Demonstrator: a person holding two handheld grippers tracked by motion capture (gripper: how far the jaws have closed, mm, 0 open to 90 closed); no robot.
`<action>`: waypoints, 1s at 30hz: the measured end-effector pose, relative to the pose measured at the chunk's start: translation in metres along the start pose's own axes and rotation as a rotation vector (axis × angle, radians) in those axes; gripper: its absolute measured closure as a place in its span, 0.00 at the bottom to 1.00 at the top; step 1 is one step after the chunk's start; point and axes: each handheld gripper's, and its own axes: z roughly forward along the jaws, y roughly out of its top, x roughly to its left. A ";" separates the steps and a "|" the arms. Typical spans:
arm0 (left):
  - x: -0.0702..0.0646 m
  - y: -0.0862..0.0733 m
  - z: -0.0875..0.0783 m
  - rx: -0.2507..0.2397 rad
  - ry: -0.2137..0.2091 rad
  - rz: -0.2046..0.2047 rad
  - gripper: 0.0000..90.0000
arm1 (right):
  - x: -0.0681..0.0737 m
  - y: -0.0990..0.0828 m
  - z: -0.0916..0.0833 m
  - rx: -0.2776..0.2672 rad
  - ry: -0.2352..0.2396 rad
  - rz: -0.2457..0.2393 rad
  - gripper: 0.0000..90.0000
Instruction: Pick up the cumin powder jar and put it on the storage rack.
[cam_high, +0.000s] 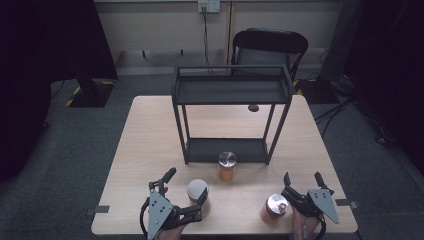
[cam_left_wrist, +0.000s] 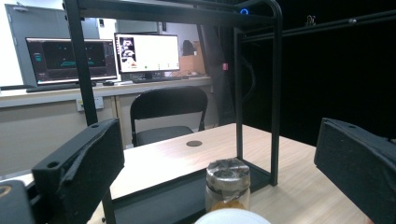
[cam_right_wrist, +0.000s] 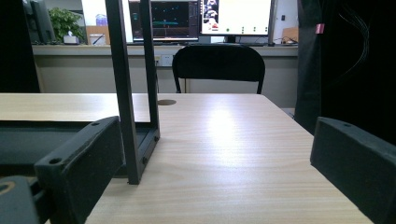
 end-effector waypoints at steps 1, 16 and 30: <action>0.001 -0.001 -0.001 0.005 -0.003 0.001 0.02 | 0.000 0.000 0.000 0.000 0.000 0.000 0.02; 0.002 -0.011 0.000 0.039 -0.041 -0.008 0.05 | 0.001 0.000 0.000 -0.001 -0.003 -0.002 0.02; 0.002 -0.017 0.002 0.086 -0.067 -0.004 0.10 | 0.000 0.000 0.000 0.000 -0.001 -0.001 0.02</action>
